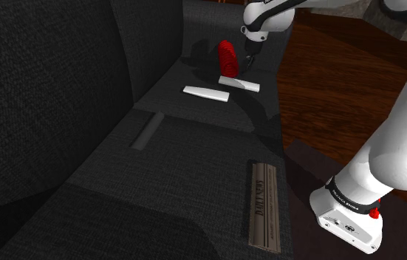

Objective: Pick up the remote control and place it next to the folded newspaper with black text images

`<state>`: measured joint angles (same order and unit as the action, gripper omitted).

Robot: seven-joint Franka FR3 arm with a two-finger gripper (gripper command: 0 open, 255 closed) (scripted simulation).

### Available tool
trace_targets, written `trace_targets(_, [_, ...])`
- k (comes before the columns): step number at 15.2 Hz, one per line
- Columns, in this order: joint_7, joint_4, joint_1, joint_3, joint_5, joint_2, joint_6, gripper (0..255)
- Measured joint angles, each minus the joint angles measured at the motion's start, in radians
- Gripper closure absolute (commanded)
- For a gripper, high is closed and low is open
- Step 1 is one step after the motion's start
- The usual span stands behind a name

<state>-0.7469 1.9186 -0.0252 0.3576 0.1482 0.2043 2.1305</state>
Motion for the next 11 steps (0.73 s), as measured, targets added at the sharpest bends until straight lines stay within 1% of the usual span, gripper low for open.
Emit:
trace_targets(1, [-0.030, -0.043, 0.011, -0.005, 0.024, 0.049, 0.000, 0])
trace_targets(3, [-0.054, -0.068, 0.018, -0.014, 0.044, 0.091, 0.009, 0])
trace_targets(11, [-0.077, -0.047, 0.024, -0.028, 0.075, 0.150, 0.084, 0])
